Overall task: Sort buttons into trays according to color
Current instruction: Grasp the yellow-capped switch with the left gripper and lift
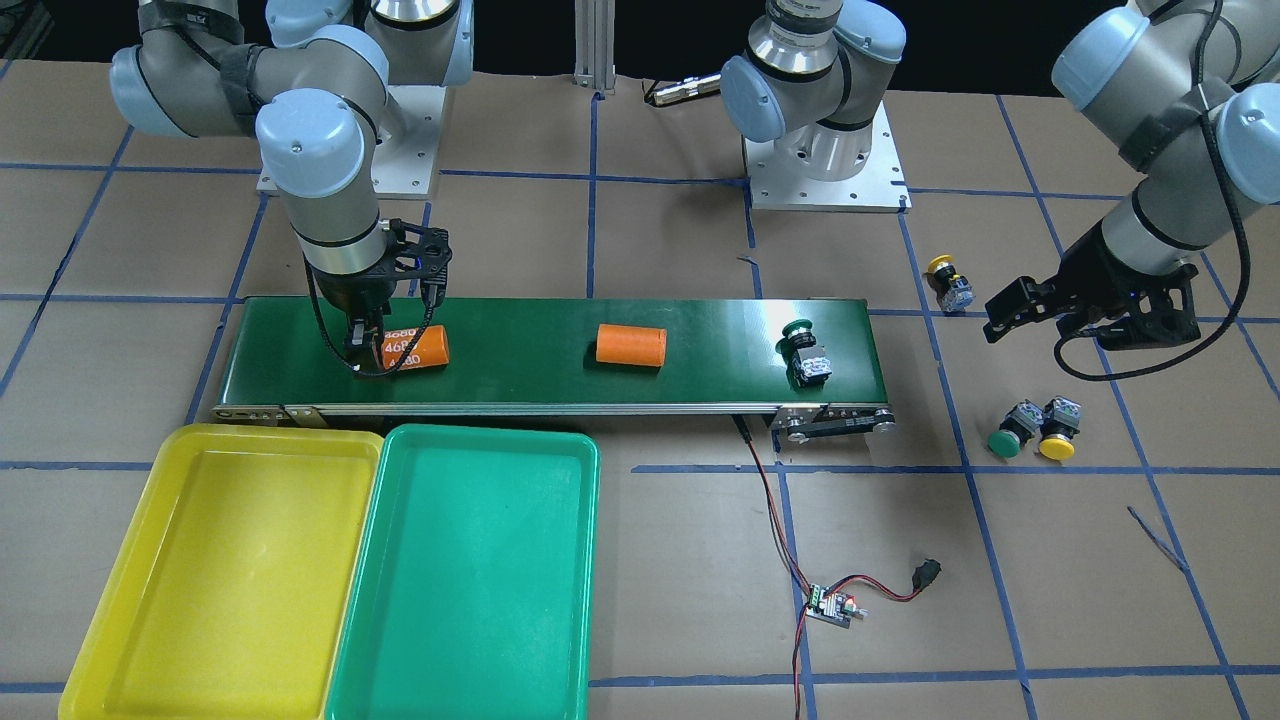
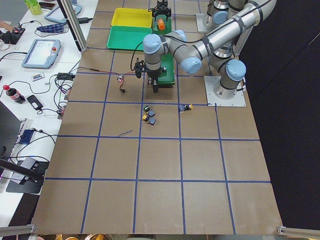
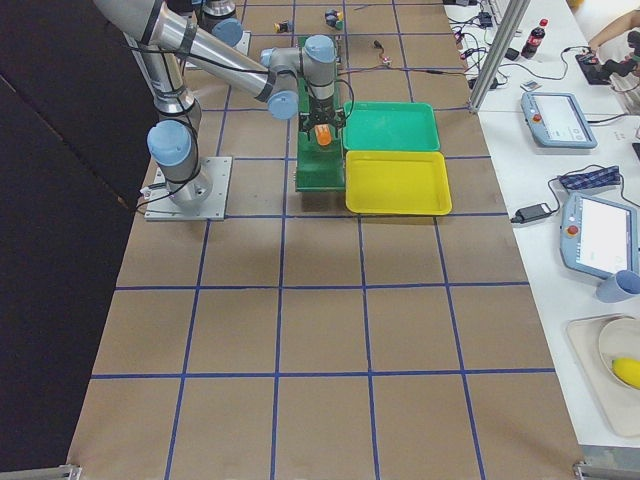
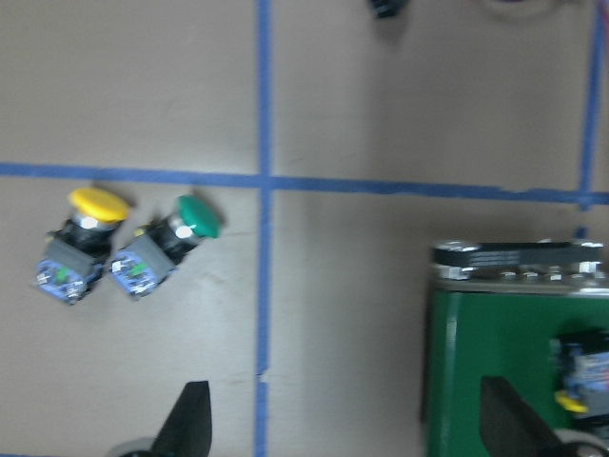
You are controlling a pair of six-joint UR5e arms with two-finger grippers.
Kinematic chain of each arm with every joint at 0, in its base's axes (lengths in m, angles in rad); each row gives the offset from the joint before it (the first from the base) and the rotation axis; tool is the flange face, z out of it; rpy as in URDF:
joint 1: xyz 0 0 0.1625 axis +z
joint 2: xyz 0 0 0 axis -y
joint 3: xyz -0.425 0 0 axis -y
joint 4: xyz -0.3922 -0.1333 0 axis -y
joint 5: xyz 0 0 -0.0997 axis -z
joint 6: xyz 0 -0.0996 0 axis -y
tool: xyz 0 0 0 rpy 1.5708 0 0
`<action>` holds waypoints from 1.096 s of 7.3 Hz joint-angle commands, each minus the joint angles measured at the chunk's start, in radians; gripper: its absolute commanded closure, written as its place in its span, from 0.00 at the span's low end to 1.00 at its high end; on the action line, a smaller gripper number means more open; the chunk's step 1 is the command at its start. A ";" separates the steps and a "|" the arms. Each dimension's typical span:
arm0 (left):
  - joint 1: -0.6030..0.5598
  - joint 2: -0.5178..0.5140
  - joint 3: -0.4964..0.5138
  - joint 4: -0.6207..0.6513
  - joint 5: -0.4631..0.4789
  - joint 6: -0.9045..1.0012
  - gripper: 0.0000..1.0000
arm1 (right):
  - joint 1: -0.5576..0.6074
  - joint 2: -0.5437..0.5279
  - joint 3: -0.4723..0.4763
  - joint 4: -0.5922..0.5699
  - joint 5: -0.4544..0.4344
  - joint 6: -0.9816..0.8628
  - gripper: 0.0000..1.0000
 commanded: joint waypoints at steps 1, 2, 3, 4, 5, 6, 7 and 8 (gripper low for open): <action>0.141 -0.005 -0.133 0.004 0.000 0.107 0.00 | 0.000 0.001 -0.001 0.000 0.000 -0.001 0.00; 0.160 -0.011 -0.171 0.004 0.001 0.107 0.00 | 0.002 0.001 0.000 0.000 0.000 -0.001 0.00; 0.165 -0.014 -0.211 0.007 0.001 0.106 0.00 | 0.002 0.001 0.000 0.000 0.000 -0.001 0.00; 0.166 -0.015 -0.251 0.063 0.036 0.106 0.00 | 0.002 0.001 0.000 0.000 0.001 -0.001 0.00; 0.166 -0.015 -0.280 0.095 0.108 0.106 0.00 | 0.002 0.001 0.000 0.000 0.001 -0.001 0.00; 0.168 -0.020 -0.288 0.105 0.113 0.109 0.00 | 0.002 0.001 0.000 0.000 0.001 -0.001 0.00; 0.168 -0.025 -0.288 0.108 0.115 0.107 0.00 | 0.002 0.001 0.000 0.000 0.003 -0.001 0.00; 0.168 -0.032 -0.296 0.117 0.124 0.106 0.00 | 0.002 0.003 0.000 0.000 0.001 -0.001 0.00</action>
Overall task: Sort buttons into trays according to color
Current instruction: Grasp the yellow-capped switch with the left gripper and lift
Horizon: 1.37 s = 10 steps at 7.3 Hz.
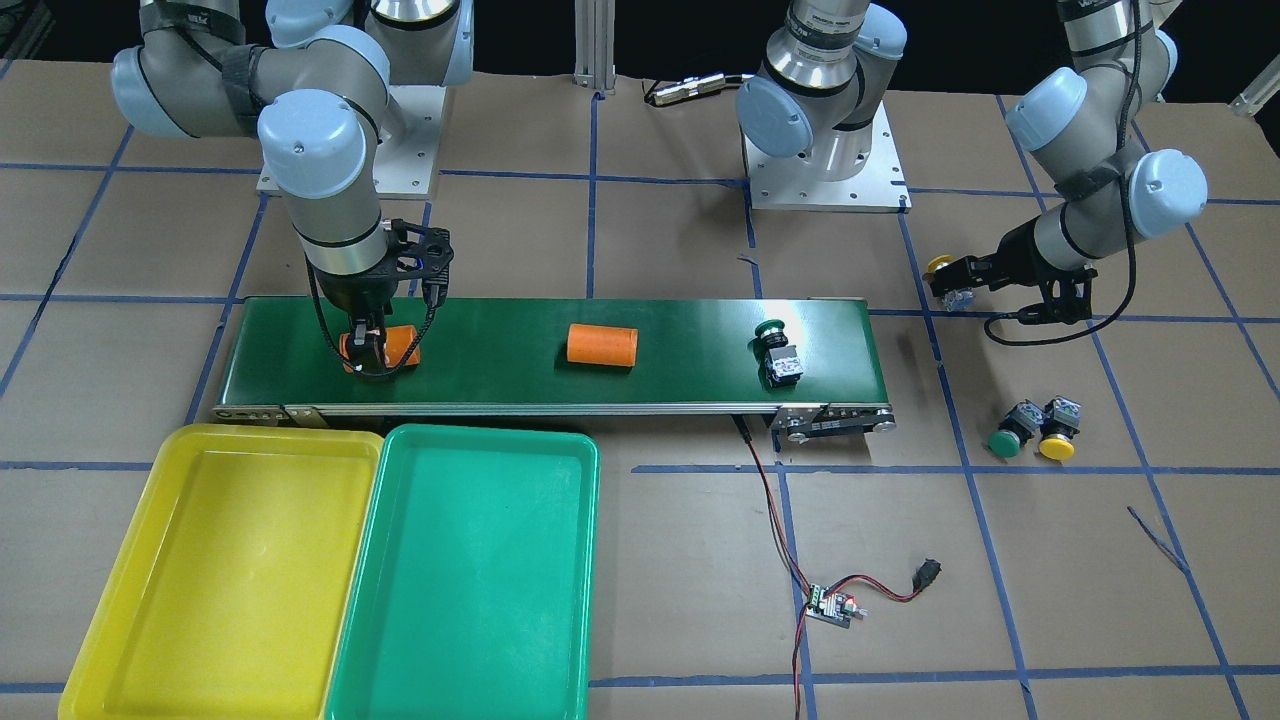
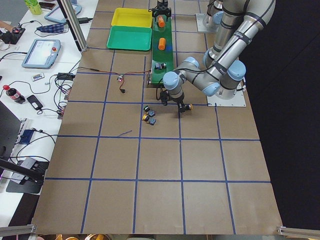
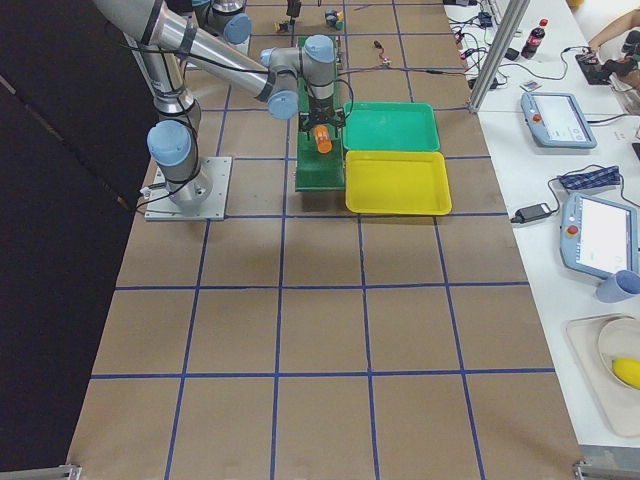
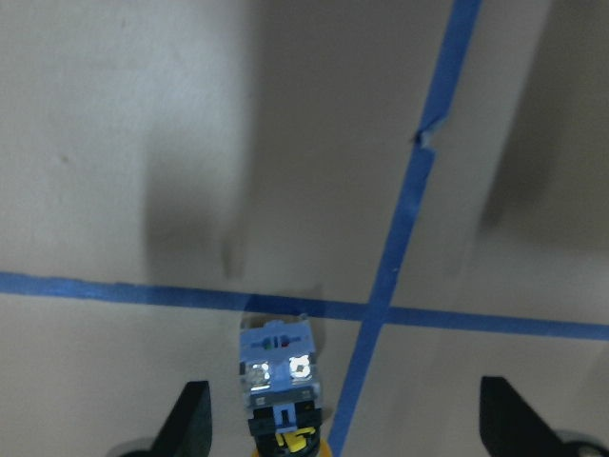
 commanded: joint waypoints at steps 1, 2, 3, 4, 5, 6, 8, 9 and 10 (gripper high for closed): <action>0.001 -0.029 -0.010 0.028 0.051 -0.003 0.00 | 0.000 0.004 0.000 0.000 0.001 0.000 0.00; 0.001 -0.043 -0.010 0.030 0.051 -0.014 0.00 | 0.000 0.010 -0.002 -0.006 -0.001 -0.002 0.00; 0.001 -0.055 -0.009 0.030 0.053 -0.023 0.11 | -0.001 0.012 -0.002 -0.012 -0.002 -0.002 0.00; 0.001 -0.065 -0.003 0.030 0.054 -0.032 0.51 | -0.002 0.012 -0.002 -0.012 -0.002 0.000 0.00; 0.001 -0.068 0.002 0.028 0.053 -0.049 1.00 | -0.002 0.012 -0.002 -0.012 -0.002 -0.002 0.00; 0.001 -0.066 0.005 0.030 0.051 -0.056 1.00 | 0.000 0.012 -0.002 -0.012 -0.002 -0.002 0.00; -0.004 -0.053 0.026 0.033 0.039 -0.054 1.00 | -0.002 0.012 0.000 -0.012 -0.002 -0.002 0.00; -0.016 -0.048 0.064 0.031 -0.011 -0.052 1.00 | -0.002 0.012 -0.002 -0.012 -0.002 -0.002 0.00; -0.030 -0.043 0.135 0.008 -0.056 -0.052 1.00 | -0.002 0.012 -0.002 -0.012 -0.001 -0.002 0.00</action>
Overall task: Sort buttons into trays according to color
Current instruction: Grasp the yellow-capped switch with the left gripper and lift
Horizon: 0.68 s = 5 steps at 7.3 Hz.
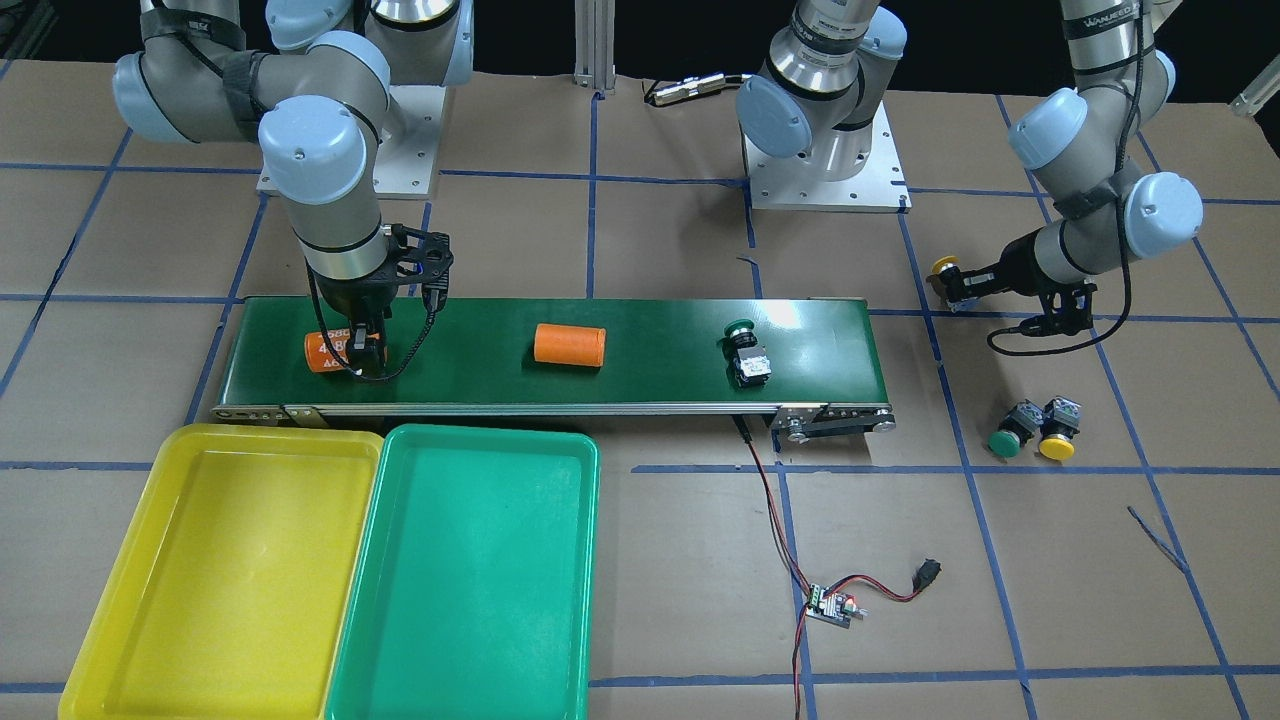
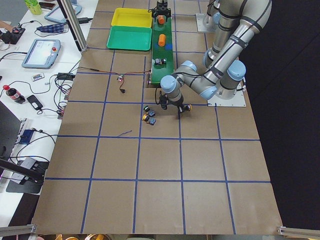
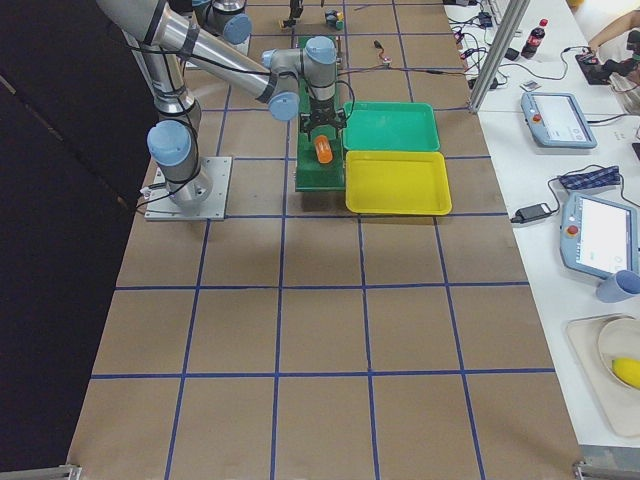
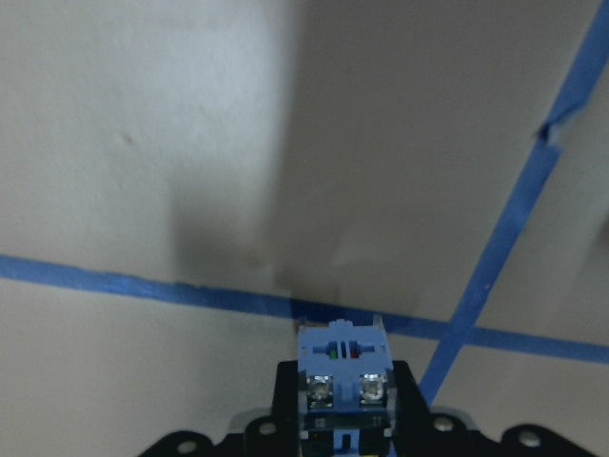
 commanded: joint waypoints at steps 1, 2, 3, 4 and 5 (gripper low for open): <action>-0.080 0.008 0.152 -0.061 -0.085 0.001 1.00 | 0.001 0.000 -0.001 0.000 0.000 0.000 0.00; -0.177 0.006 0.250 -0.093 -0.090 -0.001 1.00 | 0.001 0.000 -0.001 0.000 0.000 0.000 0.00; -0.244 0.006 0.357 -0.165 -0.090 -0.002 1.00 | 0.001 0.000 -0.001 0.000 0.001 0.002 0.00; -0.288 -0.022 0.454 -0.264 -0.098 -0.011 1.00 | 0.000 0.000 -0.001 -0.002 0.001 0.002 0.00; -0.314 -0.033 0.482 -0.323 -0.165 -0.033 1.00 | 0.001 0.000 -0.001 0.000 0.001 0.003 0.00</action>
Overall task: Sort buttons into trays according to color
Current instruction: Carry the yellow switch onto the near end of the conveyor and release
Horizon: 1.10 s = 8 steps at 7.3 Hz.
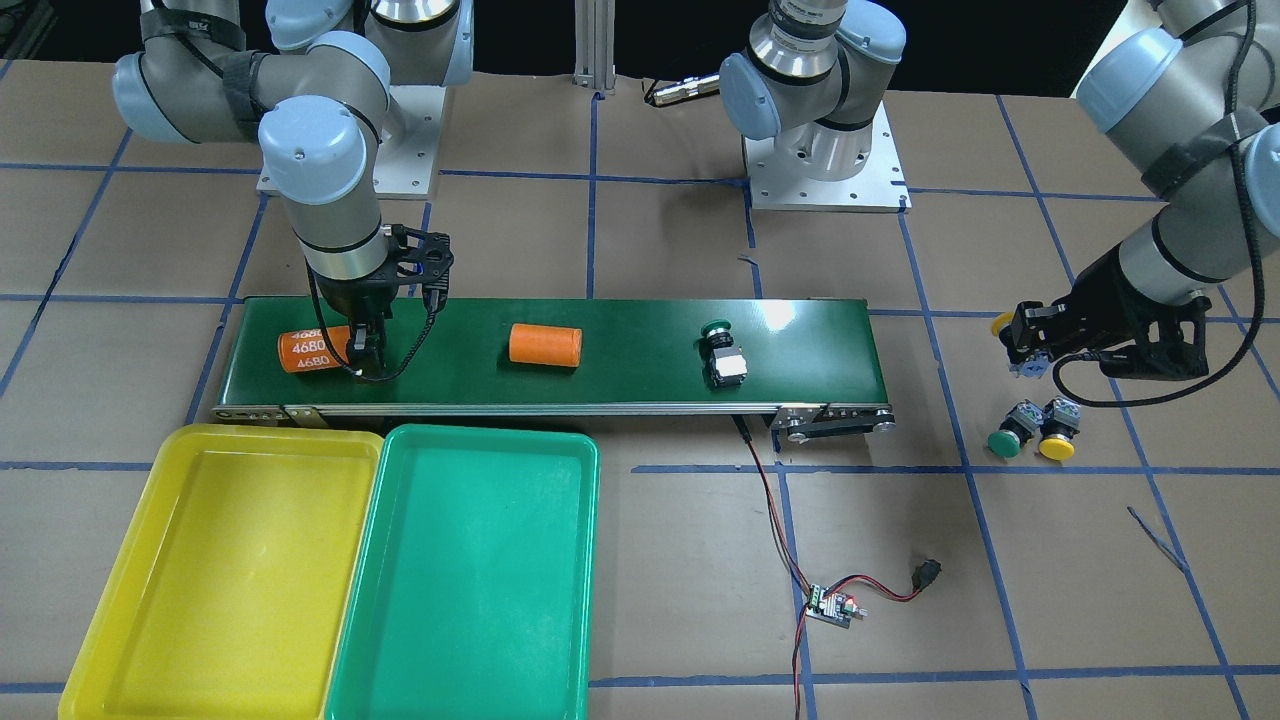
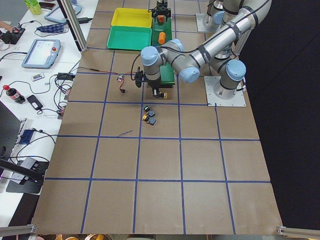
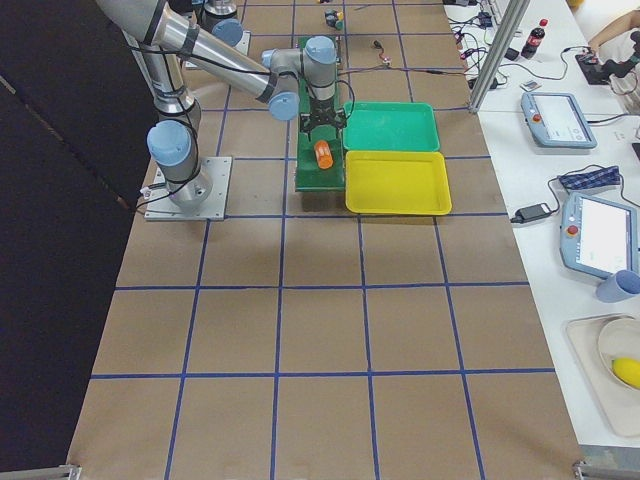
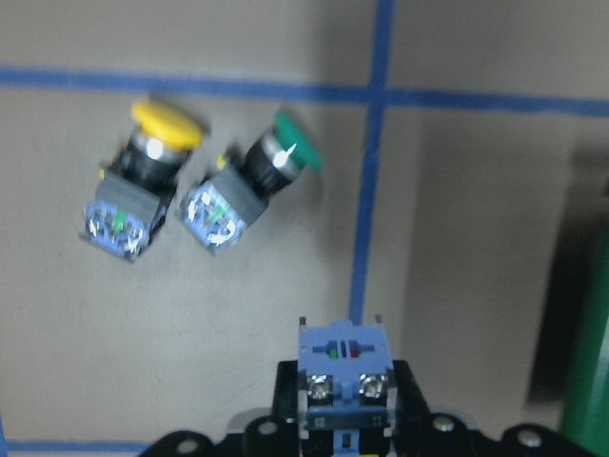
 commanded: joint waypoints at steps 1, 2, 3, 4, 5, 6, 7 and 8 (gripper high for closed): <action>-0.072 -0.025 0.074 -0.092 -0.070 -0.058 1.00 | -0.001 0.000 0.000 -0.001 0.000 0.001 0.00; -0.118 -0.035 0.070 -0.090 -0.068 -0.093 1.00 | 0.000 0.000 0.001 0.001 0.000 0.003 0.00; -0.184 -0.051 0.048 -0.086 -0.061 -0.142 1.00 | -0.001 0.000 0.002 0.001 0.000 0.001 0.00; -0.210 -0.059 0.022 -0.062 -0.061 -0.156 1.00 | -0.001 0.000 0.002 0.001 0.000 0.001 0.00; -0.217 -0.060 0.004 -0.052 -0.064 -0.178 1.00 | -0.001 0.000 0.002 0.001 0.000 0.000 0.00; -0.226 -0.062 -0.018 -0.040 -0.065 -0.187 1.00 | -0.001 0.000 0.002 0.001 0.000 0.000 0.00; -0.231 -0.062 -0.048 -0.031 -0.065 -0.187 1.00 | 0.000 0.000 0.002 0.001 0.000 0.000 0.00; -0.231 -0.062 -0.087 -0.022 -0.062 -0.184 1.00 | -0.001 0.000 0.002 0.001 -0.001 0.000 0.00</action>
